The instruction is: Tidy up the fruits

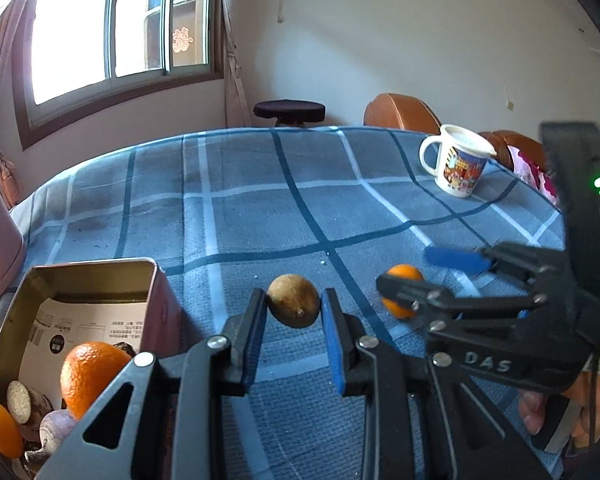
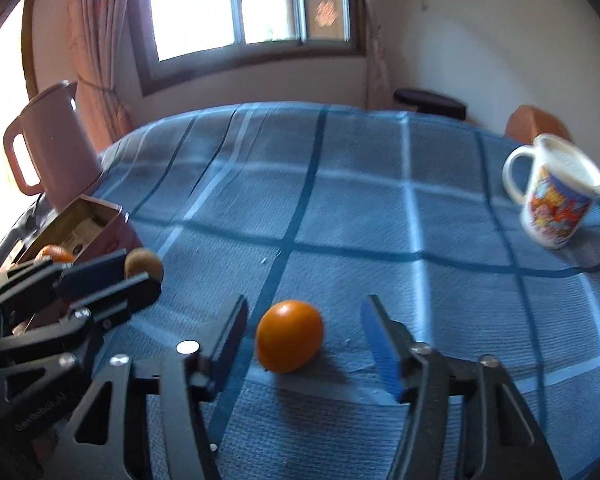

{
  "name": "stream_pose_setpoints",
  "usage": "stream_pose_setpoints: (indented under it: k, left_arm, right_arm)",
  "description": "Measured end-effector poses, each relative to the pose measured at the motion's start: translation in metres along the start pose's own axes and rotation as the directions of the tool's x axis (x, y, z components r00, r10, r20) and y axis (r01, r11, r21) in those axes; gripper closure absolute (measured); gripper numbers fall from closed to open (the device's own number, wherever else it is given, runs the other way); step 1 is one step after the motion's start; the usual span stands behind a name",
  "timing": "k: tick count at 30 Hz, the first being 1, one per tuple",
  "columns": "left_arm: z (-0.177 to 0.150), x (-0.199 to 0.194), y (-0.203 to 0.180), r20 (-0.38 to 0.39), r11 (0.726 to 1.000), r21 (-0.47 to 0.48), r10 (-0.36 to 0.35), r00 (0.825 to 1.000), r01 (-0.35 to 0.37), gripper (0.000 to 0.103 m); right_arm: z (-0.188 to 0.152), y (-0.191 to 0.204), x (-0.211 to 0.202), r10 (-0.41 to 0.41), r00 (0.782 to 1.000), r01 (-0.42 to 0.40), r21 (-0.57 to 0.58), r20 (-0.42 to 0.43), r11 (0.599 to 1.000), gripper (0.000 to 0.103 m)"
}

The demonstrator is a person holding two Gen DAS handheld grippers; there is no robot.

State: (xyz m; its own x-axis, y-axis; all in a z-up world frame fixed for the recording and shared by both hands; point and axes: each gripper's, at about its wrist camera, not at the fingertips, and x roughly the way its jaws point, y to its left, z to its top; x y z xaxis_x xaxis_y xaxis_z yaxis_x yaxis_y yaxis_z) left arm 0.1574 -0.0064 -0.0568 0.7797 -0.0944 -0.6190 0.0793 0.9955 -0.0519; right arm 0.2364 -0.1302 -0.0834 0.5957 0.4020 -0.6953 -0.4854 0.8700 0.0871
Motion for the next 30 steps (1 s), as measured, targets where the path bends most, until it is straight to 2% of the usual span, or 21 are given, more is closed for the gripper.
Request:
stream_pose_setpoints:
  k: [1,5,17,30]
  left_arm:
    - [0.0,0.0,0.0,0.002,1.0,-0.002,-0.001,1.0,0.001,0.074]
    - [0.0,-0.003,0.001,0.019,1.0,-0.009,-0.005,1.0,0.005,0.074]
    - [-0.002,-0.013,0.002,0.076,1.0,-0.013,0.0,0.997,0.001,0.074]
    - [-0.004,-0.024,-0.001,0.126,1.0,-0.005,0.011,0.992,-0.011,0.074]
  right_arm:
    - [0.0,0.0,0.004,0.021,1.0,-0.021,0.005,-0.021,1.0,0.056]
    - [-0.003,-0.001,0.008,0.056,0.997,-0.055,0.019,-0.048,0.998,0.064]
    - [-0.004,0.0,-0.018,0.044,0.997,-0.045,0.004,0.059,0.999,0.065]
    - [-0.006,0.003,-0.038,0.016,0.985,-0.014,-0.013,0.172,1.0,0.065]
